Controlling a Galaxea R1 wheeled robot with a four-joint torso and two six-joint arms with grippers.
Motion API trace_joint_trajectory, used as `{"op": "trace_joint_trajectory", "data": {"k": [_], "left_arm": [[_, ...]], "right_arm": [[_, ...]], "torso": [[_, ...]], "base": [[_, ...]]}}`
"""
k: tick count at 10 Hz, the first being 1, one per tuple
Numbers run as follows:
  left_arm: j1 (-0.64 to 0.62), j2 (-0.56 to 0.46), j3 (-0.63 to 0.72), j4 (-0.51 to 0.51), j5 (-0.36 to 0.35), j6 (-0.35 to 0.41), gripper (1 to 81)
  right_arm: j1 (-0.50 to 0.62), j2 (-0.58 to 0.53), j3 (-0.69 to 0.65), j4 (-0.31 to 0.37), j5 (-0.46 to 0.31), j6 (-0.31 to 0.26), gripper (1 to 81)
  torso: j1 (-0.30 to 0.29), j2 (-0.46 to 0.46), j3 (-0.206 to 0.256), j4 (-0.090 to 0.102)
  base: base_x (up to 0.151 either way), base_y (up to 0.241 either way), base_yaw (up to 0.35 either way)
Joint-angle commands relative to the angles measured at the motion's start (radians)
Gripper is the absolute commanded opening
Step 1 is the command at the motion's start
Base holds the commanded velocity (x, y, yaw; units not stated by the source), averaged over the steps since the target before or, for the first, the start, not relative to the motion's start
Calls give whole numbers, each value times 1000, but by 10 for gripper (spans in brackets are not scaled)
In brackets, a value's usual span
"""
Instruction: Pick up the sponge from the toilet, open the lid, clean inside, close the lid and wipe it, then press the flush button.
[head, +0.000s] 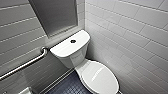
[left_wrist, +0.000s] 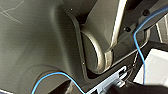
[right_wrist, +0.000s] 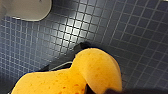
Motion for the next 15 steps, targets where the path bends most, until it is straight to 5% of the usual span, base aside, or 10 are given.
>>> {"op": "trace_joint_trajectory", "data": {"k": [1, 4, 5, 6, 7, 8, 9, 15], "left_arm": [[21, 2, 15, -6, 77, 2, 811], [19, -5, 14, -6, 77, 2, 811], [19, -5, 7, -6, 77, 2, 811], [19, -2, -8, -6, 68, 2, 811], [19, 1, -22, -7, 65, 2, 811], [19, 4, -32, -7, 55, 2, 811], [19, 12, -48, -7, 55, 1, 811], [19, 44, -118, -7, 55, -1, 811]], "right_arm": [[-297, 153, -244, -74, 289, -4, 10], [-407, 237, -381, -83, 445, -2, 10], [-419, 262, -406, -91, 446, -2, 10], [-431, 300, -445, -105, 446, -2, 10], [-433, 332, -490, -119, 446, -2, 10], [-433, 351, -511, -131, 446, -1, 10], [-436, 369, -519, -142, 445, -1, 10], [-465, 605, -812, -183, 436, -2, 10]], "torso": [[-64, 100, 0, 0], [-105, 161, 24, 0], [-128, 197, 53, 0], [-214, 330, 144, 0], [-172, 265, 102, 0], [-261, 404, 211, 0], [-221, 340, 168, 0], [-363, 554, 371, 0]], "base": [[0, 0, 0], [0, 0, 0], [0, 0, 0], [0, 0, 0], [0, 0, 0], [0, 0, 0], [0, 0, 0], [0, 0, 0]]}}
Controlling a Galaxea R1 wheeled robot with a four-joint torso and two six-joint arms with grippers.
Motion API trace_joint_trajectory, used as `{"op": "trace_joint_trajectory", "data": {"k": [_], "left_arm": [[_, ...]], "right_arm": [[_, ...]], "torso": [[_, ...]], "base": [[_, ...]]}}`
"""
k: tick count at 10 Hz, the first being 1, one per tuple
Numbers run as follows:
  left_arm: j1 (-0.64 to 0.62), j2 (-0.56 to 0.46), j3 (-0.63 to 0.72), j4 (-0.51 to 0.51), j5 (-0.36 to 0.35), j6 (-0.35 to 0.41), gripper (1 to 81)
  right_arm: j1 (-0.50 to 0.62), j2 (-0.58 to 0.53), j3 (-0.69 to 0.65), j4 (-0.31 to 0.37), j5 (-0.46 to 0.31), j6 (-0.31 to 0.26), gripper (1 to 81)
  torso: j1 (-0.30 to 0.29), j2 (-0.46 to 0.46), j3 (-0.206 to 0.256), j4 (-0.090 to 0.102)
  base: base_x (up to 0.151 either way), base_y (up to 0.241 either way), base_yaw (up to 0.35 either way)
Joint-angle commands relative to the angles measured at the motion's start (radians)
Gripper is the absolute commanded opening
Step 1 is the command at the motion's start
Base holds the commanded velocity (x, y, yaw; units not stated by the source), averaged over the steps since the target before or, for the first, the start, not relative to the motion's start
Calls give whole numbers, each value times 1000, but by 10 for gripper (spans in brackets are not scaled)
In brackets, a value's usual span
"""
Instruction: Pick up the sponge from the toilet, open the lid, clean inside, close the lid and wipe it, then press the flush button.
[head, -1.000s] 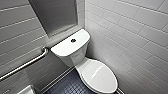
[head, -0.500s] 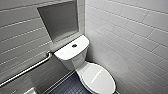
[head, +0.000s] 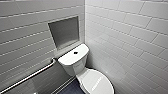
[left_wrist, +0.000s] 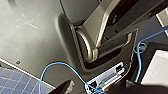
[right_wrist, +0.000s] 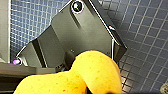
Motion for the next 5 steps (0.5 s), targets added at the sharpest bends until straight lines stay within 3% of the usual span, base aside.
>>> {"op": "trace_joint_trajectory", "data": {"k": [1, 5], "left_arm": [[5, 14, -24, -7, 75, -2, 811], [4, 39, -70, -8, 73, -6, 811]], "right_arm": [[-24, 98, -158, -74, -49, 1, 10], [-18, 181, -235, -117, -56, 0, 10]], "torso": [[-61, 96, 86, 0], [-158, 241, 216, 0]], "base": [[0, 0, 0], [0, 0, 0]]}}
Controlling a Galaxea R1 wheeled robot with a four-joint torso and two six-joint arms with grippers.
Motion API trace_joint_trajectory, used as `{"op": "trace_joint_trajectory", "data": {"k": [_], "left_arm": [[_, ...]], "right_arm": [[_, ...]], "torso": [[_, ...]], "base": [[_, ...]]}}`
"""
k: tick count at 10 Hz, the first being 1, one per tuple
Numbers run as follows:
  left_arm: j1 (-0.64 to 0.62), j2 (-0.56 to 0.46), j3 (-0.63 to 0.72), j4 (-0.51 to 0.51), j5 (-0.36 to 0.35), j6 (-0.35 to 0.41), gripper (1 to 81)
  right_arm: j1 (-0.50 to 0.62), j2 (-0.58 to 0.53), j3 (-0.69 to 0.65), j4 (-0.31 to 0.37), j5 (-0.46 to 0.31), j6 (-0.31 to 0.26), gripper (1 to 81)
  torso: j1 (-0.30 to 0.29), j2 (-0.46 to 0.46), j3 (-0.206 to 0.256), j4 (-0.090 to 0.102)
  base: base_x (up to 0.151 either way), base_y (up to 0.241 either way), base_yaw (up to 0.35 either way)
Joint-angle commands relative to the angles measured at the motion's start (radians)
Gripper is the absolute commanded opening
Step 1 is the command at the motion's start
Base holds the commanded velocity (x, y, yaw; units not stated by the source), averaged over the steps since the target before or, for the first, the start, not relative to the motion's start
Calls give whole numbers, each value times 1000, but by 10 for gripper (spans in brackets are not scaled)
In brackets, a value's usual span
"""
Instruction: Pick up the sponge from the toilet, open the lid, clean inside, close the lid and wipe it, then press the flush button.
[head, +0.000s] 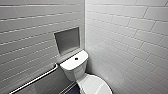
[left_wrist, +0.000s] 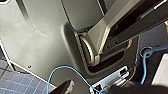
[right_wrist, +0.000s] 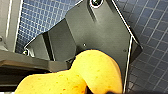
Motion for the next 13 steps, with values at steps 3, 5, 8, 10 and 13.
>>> {"op": "trace_joint_trajectory", "data": {"k": [3, 5, 8, 10, 13], "left_arm": [[-4, 3, -4, -15, 53, -3, 811], [-4, 3, -4, -18, 51, -3, 811], [-6, 0, -4, -18, 51, -3, 811], [-4, -1, -8, -18, 51, -3, 811], [-4, -1, -13, -20, 51, -3, 811]], "right_arm": [[-8, 9, -48, -48, -61, -2, 10], [-10, 12, -46, -55, -61, -2, 10], [-11, 28, -49, -58, -61, -2, 10], [-11, 34, -46, -58, -61, -2, 10], [-8, 40, -49, -61, -61, -2, 10]], "torso": [[-108, 164, 25, 0], [-152, 232, 36, 0], [-217, 335, 138, 0], [-252, 389, 184, 0], [-320, 493, 292, 0]], "base": [[0, 0, 0], [0, 0, 0], [0, 0, 0], [0, 0, 0], [0, 0, 0]]}}
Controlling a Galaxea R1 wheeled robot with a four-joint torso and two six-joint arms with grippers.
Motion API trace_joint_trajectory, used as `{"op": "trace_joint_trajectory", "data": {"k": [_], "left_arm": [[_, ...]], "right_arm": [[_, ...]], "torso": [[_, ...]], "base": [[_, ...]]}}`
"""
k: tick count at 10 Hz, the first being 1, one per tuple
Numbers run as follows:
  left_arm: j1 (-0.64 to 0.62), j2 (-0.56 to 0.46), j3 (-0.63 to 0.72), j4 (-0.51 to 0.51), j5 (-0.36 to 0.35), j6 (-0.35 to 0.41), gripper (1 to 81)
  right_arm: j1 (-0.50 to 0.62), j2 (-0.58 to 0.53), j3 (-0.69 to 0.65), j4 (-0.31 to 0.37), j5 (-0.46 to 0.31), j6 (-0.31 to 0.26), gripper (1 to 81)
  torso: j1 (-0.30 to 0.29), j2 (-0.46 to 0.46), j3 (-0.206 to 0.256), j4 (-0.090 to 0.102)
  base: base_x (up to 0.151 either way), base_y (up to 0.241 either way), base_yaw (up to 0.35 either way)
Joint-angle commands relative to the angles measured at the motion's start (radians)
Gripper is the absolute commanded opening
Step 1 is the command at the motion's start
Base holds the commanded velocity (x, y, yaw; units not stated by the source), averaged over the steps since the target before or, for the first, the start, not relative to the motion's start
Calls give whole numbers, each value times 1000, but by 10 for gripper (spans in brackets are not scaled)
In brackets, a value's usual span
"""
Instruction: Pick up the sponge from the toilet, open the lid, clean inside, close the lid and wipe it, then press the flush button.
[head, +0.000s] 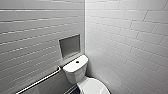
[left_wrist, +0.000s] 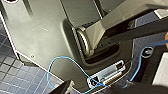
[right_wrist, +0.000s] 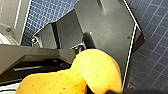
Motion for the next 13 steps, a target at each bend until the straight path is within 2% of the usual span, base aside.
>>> {"op": "trace_joint_trajectory", "data": {"k": [1, 2, 4, 5, 6, 7, 8, 9, 10, 11, 12, 13], "left_arm": [[-19, 0, 6, -12, 67, -3, 811], [-19, 0, 6, -10, 67, -3, 811], [-17, 1, 6, -12, 67, -3, 811], [-17, 1, 6, -13, 67, -3, 811], [-17, 3, 7, -13, 67, -3, 811], [-17, 3, 7, -13, 67, -3, 811], [-19, 3, 6, -13, 67, -3, 811], [-19, 4, 7, -13, 67, -3, 811], [-19, 4, 6, -13, 67, -3, 811], [-19, 4, 7, -12, 68, -3, 811], [-22, 4, 6, -13, 68, -3, 811], [-23, 4, 6, -13, 68, -3, 811]], "right_arm": [[9, -15, -4, -20, -34, -1, 10], [10, -15, -4, -20, -34, -1, 10], [14, -15, -4, -26, -34, -1, 10], [14, -13, -1, -28, -34, 0, 10], [13, -13, -2, -28, -34, 0, 10], [14, -13, -4, -28, -34, 0, 10], [14, -13, -2, -28, -34, 0, 10], [14, -13, -2, -28, -35, 0, 10], [15, -12, -1, -28, -35, 0, 10], [15, -10, -4, -29, -35, 0, 10], [15, -9, -4, -29, -35, 0, 10], [15, -9, -4, -29, -37, 0, 10]], "torso": [[-62, 97, 96, 0], [-85, 132, 33, 0], [-121, 184, 67, 0], [-154, 311, 77, 0], [-96, 147, 80, 0], [-112, 180, 81, 0], [-154, 295, 81, 0], [-154, 312, 82, 0], [-129, 237, 82, 0], [-134, 266, 82, 0], [-137, 295, 126, 0], [-137, 302, 226, 0]], "base": [[0, 0, 0], [0, 0, 0], [0, 0, 0], [0, 0, 0], [0, 0, 0], [0, 0, 0], [0, 0, 0], [0, 0, 0], [0, 0, 0], [0, 0, 0], [0, 0, 0], [0, 0, 0]]}}
